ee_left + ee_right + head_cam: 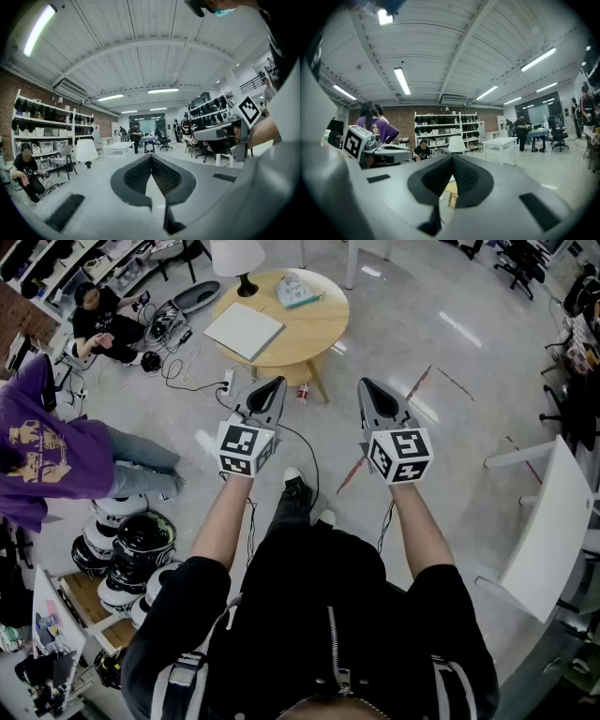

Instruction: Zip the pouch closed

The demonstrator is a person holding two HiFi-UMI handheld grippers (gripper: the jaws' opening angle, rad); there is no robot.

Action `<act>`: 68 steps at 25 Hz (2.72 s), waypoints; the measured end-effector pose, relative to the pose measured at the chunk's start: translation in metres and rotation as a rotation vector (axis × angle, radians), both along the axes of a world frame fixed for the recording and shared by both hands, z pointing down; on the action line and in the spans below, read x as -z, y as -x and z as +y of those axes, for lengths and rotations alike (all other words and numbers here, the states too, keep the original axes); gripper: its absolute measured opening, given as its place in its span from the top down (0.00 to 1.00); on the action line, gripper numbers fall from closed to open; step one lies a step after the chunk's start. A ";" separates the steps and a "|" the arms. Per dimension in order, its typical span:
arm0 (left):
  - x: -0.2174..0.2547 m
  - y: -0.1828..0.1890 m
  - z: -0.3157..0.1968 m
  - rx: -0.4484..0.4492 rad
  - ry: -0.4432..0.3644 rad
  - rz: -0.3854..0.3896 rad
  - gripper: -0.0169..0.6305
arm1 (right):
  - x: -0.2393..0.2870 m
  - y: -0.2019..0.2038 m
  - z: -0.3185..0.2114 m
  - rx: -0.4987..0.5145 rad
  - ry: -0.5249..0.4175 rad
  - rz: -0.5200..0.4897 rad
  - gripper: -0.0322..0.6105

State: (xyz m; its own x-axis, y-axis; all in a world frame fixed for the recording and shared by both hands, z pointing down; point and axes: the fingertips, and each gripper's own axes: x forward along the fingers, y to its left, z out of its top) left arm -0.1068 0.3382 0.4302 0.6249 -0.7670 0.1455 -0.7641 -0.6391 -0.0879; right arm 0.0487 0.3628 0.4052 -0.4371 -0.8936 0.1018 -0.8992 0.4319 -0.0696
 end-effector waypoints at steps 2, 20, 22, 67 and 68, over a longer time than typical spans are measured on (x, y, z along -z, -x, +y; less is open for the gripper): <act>0.005 -0.003 0.003 -0.008 -0.020 0.019 0.96 | 0.000 0.001 0.005 0.003 -0.002 0.008 0.95; -0.009 -0.001 -0.090 -0.041 -0.009 0.053 0.96 | -0.015 0.017 -0.089 0.008 0.034 -0.029 0.95; -0.009 -0.002 -0.122 -0.054 -0.007 0.057 0.96 | -0.014 0.019 -0.119 0.002 0.040 -0.031 0.95; -0.122 -0.109 -0.602 -0.169 0.260 -0.146 0.96 | -0.090 -0.077 -0.582 -0.021 0.219 0.004 0.95; -0.131 -0.113 -0.607 -0.174 0.283 -0.160 0.96 | -0.094 -0.081 -0.588 -0.019 0.227 0.006 0.95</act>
State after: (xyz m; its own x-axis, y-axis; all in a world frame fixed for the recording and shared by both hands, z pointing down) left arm 0.0066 -0.2692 0.5615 0.6949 -0.5665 0.4430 -0.6325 -0.7745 0.0016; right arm 0.1298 -0.2251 0.4991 -0.4188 -0.8557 0.3039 -0.9079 0.3884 -0.1575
